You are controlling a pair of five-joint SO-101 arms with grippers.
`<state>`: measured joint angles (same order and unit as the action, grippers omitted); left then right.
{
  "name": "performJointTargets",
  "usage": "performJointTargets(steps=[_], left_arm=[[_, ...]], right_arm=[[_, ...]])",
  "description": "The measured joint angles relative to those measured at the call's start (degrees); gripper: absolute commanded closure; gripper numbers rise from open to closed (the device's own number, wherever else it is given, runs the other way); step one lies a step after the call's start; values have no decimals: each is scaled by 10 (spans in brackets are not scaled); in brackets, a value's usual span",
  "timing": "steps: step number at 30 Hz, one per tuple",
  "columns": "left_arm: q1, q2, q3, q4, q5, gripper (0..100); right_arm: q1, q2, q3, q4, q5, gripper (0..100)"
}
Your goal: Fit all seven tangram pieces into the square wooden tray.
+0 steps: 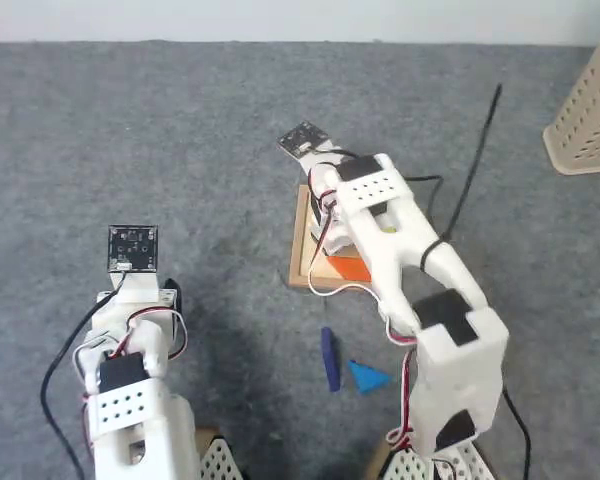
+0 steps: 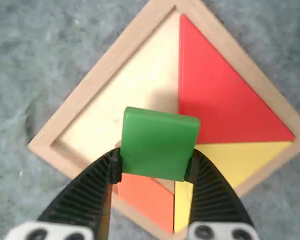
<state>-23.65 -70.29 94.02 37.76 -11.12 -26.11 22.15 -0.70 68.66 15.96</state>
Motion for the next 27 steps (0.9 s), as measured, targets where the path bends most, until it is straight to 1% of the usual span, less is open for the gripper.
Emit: performJointTargets(steps=[5, 10, 19, 23, 27], left_arm=[[0, 0, 0, 0, 0, 832], [0, 0, 0, 0, 0, 832], [0, 0, 0, 0, 0, 832], [1, 0, 0, 0, 0, 832], [0, 0, 0, 0, 0, 832]], right_arm=[[-8, 19, -22, 0, 0, 922], [-26, 19, -25, 0, 0, 834], [-27, 19, -25, 0, -1, 830], [-26, 19, -25, 0, -1, 775], [-27, 19, -25, 0, 0, 767]])
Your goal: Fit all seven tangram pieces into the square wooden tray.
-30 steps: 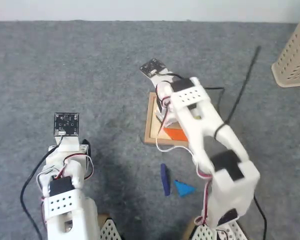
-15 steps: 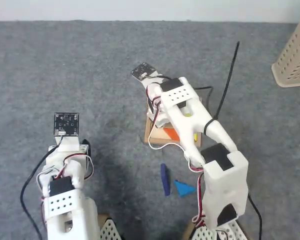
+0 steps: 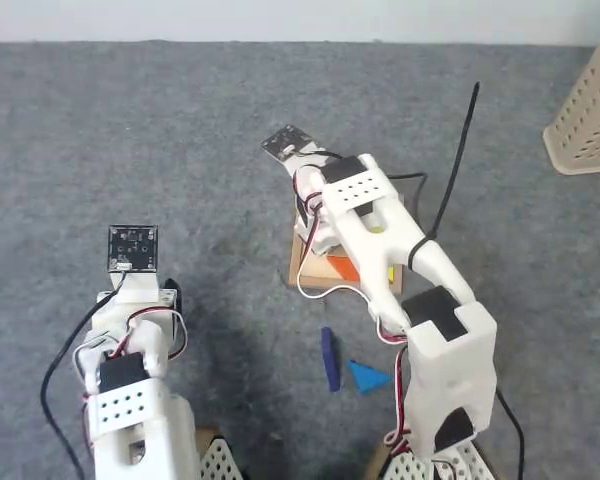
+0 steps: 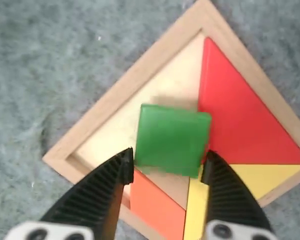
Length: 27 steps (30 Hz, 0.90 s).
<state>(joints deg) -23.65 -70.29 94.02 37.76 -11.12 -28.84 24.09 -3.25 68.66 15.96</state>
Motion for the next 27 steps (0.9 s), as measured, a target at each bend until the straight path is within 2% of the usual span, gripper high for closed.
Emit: performJointTargets(steps=[6, 11, 15, 18, 22, 27], left_arm=[[0, 0, 0, 0, 0, 832], [0, 0, 0, 0, 0, 832], [0, 0, 0, 0, 0, 832], [1, 0, 0, 0, 0, 832], [0, 0, 0, 0, 0, 832], [1, 0, 0, 0, 0, 832]], right_arm=[[0, 0, 0, 0, 0, 788], [2, 0, 0, 0, 0, 995], [19, -16, 0, 0, 0, 991], [40, -82, 33, 9, -1, 991], [61, -204, 148, 10, -1, 991], [55, -353, 331, 10, 40, 991]])
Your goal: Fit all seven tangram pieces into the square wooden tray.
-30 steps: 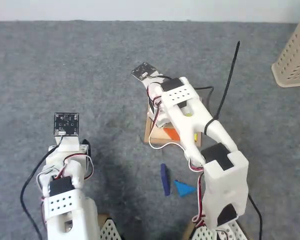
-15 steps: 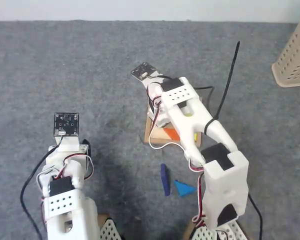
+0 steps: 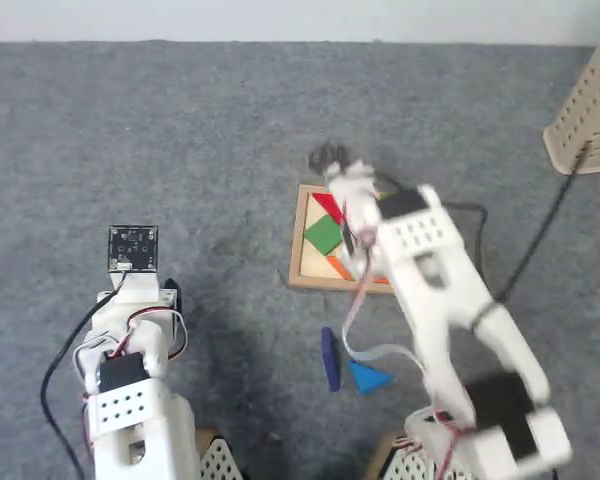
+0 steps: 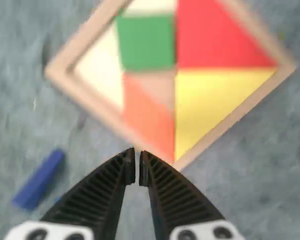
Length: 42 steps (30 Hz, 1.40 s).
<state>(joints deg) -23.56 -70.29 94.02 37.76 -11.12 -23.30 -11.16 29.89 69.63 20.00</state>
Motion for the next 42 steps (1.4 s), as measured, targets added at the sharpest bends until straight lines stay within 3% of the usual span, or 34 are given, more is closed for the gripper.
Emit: performJointTargets(steps=[5, 9, 15, 18, 34, 40, 42], left_arm=[[0, 0, 0, 0, 0, 832], [0, 0, 0, 0, 0, 832], [0, 0, 0, 0, 0, 832], [-1, 0, 0, 0, 0, 832], [-1, 0, 0, 0, 0, 832], [0, 0, 0, 0, 0, 832], [0, 0, 0, 0, 0, 832]], right_arm=[[-34, -124, 143, 15, 6, 990], [-101, -208, 156, 62, -13, 986], [-222, -244, 172, 70, -47, 844], [-259, -222, 172, 62, -65, 832], [-267, 11, 157, -26, -92, 834], [-267, 13, 157, -31, -98, 990], [-253, 13, 149, -33, -98, 987]])
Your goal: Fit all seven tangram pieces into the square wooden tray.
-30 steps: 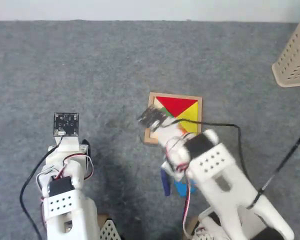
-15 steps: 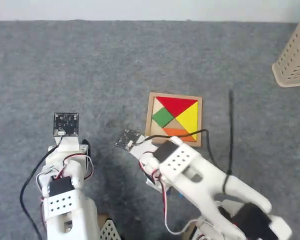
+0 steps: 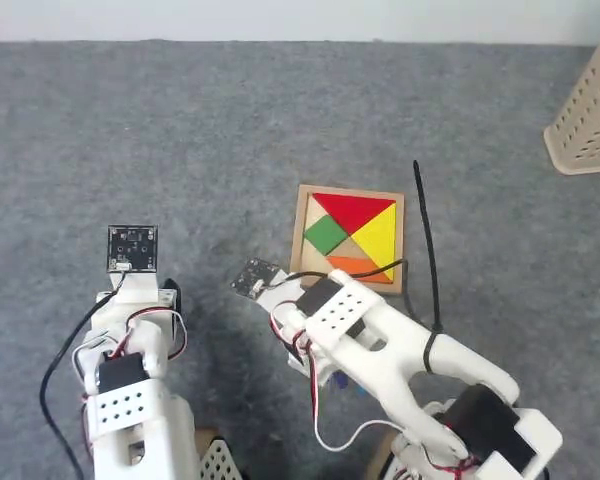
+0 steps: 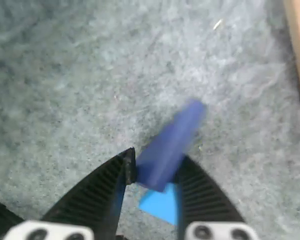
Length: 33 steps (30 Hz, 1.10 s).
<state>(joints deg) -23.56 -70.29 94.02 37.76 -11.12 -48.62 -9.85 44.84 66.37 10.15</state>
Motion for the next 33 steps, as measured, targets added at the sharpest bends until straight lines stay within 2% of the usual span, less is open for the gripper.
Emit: performJointTargets(steps=[8, 15, 24, 33], left_arm=[[0, 0, 0, 0, 0, 832], [0, 0, 0, 0, 0, 832], [0, 0, 0, 0, 0, 832], [0, 0, 0, 0, 0, 832]], right_arm=[[129, 0, -67, 17, 10, 992], [200, 1, -147, 31, 33, 992], [204, 10, -242, 31, 20, 992], [203, 10, -249, 31, -4, 992]])
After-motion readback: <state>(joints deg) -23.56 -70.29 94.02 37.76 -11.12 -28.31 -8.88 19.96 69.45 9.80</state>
